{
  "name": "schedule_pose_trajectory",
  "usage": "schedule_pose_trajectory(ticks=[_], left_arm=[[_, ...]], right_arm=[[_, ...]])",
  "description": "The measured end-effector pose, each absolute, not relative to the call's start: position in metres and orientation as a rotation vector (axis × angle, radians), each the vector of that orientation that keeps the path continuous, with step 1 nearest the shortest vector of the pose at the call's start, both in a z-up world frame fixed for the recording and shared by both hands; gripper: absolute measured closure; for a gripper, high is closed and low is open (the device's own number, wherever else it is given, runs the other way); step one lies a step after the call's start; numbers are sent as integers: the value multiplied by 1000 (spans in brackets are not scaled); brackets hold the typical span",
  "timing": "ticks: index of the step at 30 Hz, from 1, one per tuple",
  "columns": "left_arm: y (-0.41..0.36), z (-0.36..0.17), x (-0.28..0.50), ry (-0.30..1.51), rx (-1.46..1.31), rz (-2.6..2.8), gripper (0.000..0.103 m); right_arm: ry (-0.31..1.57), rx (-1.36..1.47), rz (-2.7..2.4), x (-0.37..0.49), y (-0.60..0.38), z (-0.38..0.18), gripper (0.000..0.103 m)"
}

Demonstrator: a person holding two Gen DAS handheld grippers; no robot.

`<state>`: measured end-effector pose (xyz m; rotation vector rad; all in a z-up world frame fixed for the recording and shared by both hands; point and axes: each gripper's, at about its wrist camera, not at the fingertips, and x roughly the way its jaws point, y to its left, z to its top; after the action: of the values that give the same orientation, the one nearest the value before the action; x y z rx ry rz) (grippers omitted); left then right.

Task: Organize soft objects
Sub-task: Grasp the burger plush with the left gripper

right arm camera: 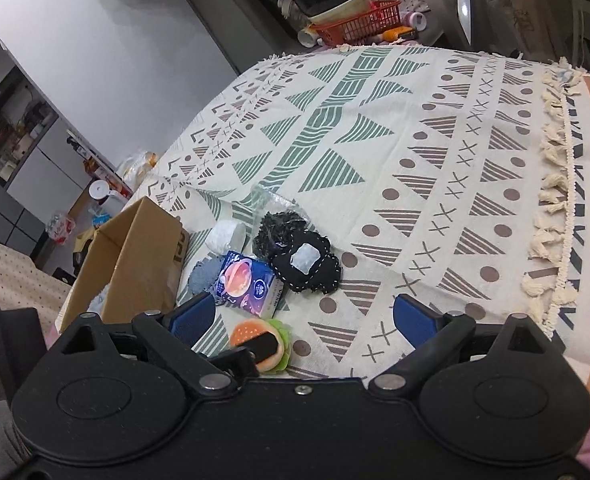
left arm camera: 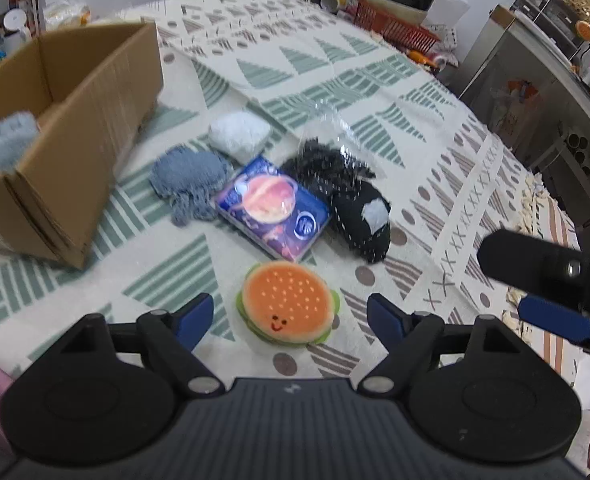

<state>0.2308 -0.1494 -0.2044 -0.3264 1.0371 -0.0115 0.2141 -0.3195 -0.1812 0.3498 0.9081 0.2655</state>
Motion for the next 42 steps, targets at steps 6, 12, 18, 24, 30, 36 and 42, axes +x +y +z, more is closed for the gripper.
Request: schedule_pose_trajectory(ticks=[6,12,18,24,30,36,42], left_arm=[[-150,-214,235,1053,-317,-33,30],[-148,-222,243,1090,-310,-63,57],[-141,-220,249,1123,-315,-104,68],[-132,-215,254,1148,-321,-131,70],[-122,-214,259,1167,-341,-155,82],[-118,-215,266,1173,-333,-187,81],[-115,-222,277,1218,-380,-180,45]], right_arm=[[929,327,264,223,-313,-189,12],[945,309,267,232,-305,-197,17],[959,282,268,244,-294,-206,22],[967,292,254,256,-289,-212,31],[995,298,235,268,-283,-222,36],[1021,322,206,282,-280,-231,36],[1033,354,181,290,-282,-235,36]])
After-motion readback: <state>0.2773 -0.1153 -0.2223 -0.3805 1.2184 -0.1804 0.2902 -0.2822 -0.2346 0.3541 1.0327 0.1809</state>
